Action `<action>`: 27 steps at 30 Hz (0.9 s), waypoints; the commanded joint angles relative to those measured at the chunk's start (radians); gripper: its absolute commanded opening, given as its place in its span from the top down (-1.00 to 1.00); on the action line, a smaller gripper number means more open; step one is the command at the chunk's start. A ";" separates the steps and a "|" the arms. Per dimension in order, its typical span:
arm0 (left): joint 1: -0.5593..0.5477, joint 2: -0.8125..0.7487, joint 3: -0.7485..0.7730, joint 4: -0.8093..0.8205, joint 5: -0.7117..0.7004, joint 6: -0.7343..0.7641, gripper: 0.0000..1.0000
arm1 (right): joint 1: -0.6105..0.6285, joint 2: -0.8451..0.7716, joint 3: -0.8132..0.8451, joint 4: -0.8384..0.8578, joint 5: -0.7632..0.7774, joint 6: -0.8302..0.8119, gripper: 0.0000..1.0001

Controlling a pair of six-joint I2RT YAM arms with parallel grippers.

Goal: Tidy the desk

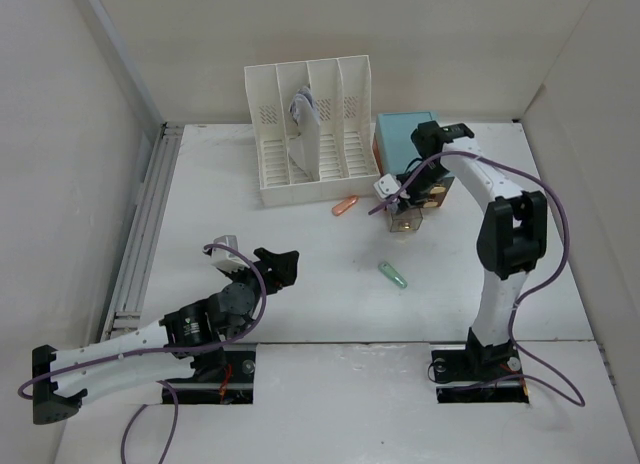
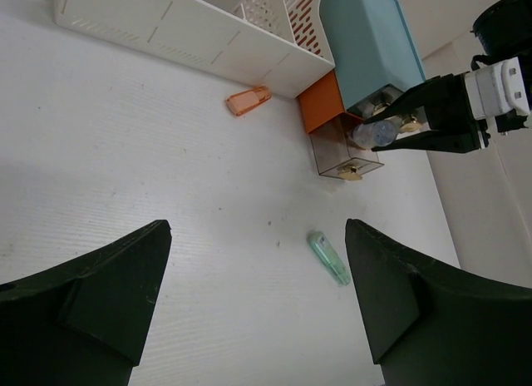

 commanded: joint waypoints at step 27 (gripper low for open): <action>-0.007 0.028 0.052 0.031 -0.020 -0.002 -0.67 | -0.066 0.079 0.042 -0.049 0.127 -0.026 1.00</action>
